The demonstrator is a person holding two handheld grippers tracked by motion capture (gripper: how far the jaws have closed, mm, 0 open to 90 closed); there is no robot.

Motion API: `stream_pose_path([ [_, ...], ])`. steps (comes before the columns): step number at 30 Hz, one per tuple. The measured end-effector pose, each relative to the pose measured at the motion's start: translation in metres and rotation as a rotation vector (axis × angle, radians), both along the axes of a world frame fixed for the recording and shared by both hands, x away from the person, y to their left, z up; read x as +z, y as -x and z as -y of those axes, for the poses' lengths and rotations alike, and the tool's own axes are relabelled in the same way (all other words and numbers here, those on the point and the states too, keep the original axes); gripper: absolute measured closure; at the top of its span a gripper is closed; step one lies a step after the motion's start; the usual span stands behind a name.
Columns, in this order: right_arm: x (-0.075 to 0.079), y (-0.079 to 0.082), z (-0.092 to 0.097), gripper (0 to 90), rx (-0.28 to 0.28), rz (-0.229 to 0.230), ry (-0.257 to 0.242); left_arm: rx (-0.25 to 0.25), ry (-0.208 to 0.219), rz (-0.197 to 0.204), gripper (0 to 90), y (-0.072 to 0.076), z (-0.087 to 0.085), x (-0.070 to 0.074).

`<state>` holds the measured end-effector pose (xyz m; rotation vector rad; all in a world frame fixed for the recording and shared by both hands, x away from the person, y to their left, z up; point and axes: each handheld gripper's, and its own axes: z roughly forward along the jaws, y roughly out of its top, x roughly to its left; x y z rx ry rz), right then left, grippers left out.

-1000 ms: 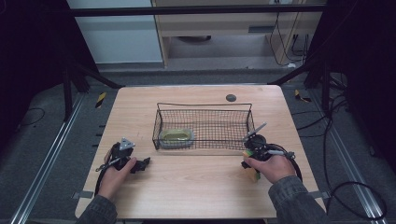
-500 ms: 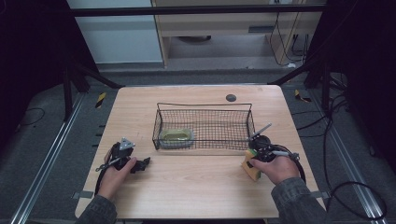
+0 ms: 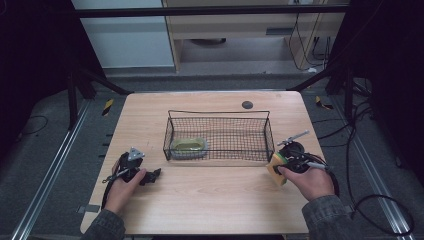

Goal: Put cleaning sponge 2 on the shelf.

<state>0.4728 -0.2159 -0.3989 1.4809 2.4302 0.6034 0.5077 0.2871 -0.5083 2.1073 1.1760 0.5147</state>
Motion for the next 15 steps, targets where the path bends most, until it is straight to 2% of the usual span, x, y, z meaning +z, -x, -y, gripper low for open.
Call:
stream_pose_path([
  [6, 0.002, 0.003, 0.008, 63.9, -0.002, 0.036, -0.02, -0.001, 0.0, 0.0, 0.0, 0.0, 0.0, 0.0],
  [11, 0.009, 0.004, 0.021, 64.4, -0.034, 0.045, -0.014, -0.001, 0.0, 0.0, 0.0, 0.0, 0.0, 0.0],
  [15, 0.014, 0.004, 0.031, 64.4, -0.065, 0.076, -0.015, 0.002, 0.0, 0.0, 0.0, 0.0, 0.0, 0.0],
])
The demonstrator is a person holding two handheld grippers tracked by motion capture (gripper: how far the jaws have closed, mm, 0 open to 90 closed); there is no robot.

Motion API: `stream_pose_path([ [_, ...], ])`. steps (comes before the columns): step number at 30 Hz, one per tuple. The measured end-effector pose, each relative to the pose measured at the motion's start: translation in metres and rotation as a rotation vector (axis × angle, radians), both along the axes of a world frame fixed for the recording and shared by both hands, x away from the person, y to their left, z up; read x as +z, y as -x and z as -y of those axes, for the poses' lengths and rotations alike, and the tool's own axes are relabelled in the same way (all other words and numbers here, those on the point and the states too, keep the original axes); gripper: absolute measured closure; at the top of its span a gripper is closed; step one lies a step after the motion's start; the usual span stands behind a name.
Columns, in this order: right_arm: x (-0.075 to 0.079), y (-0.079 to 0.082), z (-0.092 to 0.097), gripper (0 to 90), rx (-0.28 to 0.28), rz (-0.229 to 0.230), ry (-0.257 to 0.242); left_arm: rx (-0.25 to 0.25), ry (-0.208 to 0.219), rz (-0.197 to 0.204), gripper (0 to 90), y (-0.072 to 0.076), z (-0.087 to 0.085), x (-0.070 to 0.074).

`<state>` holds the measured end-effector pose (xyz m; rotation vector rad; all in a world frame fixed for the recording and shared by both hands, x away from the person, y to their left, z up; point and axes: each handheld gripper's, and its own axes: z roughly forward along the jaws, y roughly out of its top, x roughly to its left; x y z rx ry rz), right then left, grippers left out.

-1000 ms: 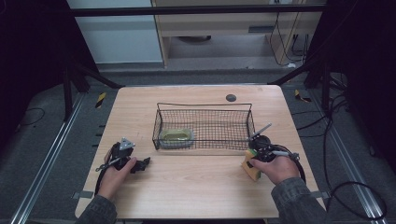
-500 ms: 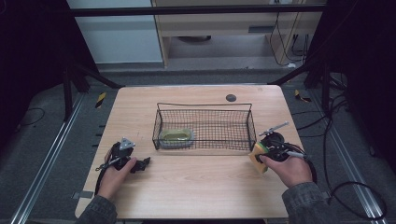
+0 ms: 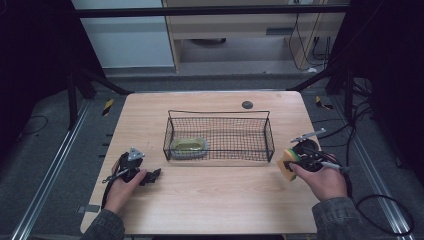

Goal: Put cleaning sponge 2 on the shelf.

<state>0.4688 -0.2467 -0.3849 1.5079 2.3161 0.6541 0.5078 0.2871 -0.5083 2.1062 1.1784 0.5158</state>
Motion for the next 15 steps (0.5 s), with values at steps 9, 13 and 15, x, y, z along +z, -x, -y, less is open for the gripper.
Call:
stream_pose_path([
  [9, 0.025, -0.013, 0.017, 64.6, -0.094, 0.078, -0.026, 0.005, 0.0, 0.0, 0.0, 0.0, 0.0, 0.0],
  [13, 0.04, -0.024, 0.017, 64.7, -0.105, 0.098, -0.003, 0.004, 0.0, 0.002, 0.0, -0.002, 0.0, 0.0],
  [15, 0.047, -0.03, 0.015, 64.7, -0.103, 0.11, 0.011, 0.004, 0.001, 0.0, 0.0, -0.002, 0.0, 0.0],
])
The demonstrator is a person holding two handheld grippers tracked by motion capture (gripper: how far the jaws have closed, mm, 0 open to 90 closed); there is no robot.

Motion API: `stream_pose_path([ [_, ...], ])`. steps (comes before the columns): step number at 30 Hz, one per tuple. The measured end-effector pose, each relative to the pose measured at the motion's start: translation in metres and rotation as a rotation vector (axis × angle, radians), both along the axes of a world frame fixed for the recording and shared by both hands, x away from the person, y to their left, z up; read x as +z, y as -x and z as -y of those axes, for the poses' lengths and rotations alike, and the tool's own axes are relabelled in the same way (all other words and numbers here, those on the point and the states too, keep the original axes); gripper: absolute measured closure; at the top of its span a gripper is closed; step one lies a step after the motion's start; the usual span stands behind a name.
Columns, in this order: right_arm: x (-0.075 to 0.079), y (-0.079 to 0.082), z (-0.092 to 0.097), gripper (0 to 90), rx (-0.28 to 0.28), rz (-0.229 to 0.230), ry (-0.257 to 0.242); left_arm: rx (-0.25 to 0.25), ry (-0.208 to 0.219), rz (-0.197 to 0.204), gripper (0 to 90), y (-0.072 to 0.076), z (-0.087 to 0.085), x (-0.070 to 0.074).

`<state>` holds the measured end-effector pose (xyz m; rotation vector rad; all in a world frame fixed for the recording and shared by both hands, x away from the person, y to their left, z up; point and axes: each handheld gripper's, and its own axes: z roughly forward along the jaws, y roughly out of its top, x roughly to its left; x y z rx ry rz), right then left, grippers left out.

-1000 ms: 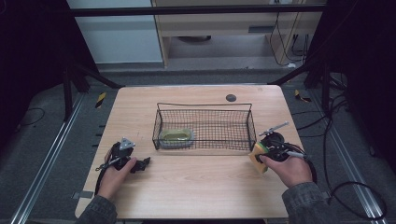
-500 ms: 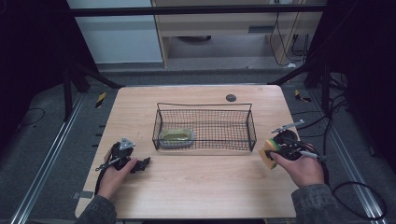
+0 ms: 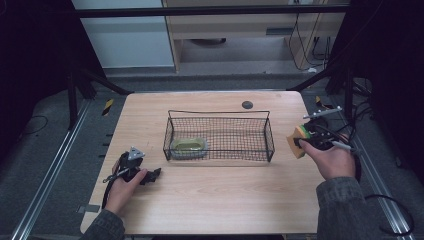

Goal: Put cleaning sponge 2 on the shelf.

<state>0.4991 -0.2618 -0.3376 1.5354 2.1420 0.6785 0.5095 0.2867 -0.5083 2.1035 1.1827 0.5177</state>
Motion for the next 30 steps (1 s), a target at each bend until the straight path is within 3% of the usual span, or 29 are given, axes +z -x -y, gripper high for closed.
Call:
stream_pose_path([
  [5, 0.011, -0.012, -0.009, 64.6, 0.012, 0.011, 0.027, 0.002, 0.003, 0.001, 0.0, 0.0, 0.0, 0.0],
  [9, 0.026, -0.025, -0.028, 64.6, 0.058, 0.04, 0.077, 0.003, 0.0, 0.002, 0.0, 0.001, 0.0, 0.0],
  [16, 0.039, -0.035, -0.048, 64.6, 0.115, 0.064, 0.121, 0.005, -0.003, 0.0, 0.0, 0.001, 0.0, 0.0],
  [30, 0.041, -0.053, -0.069, 64.6, 0.15, 0.089, 0.127, 0.007, 0.0, 0.001, 0.0, 0.001, 0.0, 0.0],
])
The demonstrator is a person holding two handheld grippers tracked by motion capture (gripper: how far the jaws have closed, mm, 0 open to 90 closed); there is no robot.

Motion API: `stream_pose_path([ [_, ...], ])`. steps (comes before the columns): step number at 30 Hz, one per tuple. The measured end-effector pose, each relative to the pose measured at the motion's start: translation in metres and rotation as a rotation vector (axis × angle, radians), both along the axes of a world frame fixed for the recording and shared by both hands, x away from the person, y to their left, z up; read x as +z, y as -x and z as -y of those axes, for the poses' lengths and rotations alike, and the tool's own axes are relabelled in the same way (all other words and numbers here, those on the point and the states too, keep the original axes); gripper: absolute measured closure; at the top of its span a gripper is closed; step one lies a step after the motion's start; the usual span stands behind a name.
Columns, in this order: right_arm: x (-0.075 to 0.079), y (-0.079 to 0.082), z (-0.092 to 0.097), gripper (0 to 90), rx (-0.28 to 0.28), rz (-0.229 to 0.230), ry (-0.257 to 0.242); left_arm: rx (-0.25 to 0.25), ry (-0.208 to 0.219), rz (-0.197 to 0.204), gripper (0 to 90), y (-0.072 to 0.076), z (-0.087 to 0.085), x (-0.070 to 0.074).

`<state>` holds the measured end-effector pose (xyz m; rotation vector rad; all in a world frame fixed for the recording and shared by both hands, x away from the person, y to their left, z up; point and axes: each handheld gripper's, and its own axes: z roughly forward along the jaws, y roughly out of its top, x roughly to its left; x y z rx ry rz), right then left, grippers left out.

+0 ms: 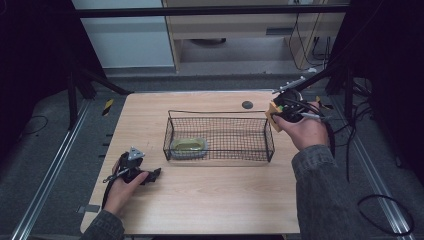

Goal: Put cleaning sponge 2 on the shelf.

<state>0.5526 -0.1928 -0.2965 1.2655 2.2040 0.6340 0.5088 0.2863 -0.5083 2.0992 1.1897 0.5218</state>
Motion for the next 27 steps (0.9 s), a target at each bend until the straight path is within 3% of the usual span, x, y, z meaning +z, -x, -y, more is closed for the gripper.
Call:
stream_pose_path([
  [13, 0.004, -0.009, -0.009, 64.6, 0.017, 0.003, 0.011, 0.0, -0.001, -0.002, 0.0, 0.0, 0.0, 0.0],
  [27, -0.014, -0.02, -0.026, 64.5, 0.071, -0.029, 0.031, 0.0, -0.001, -0.002, 0.0, 0.0, 0.0, 0.0],
])
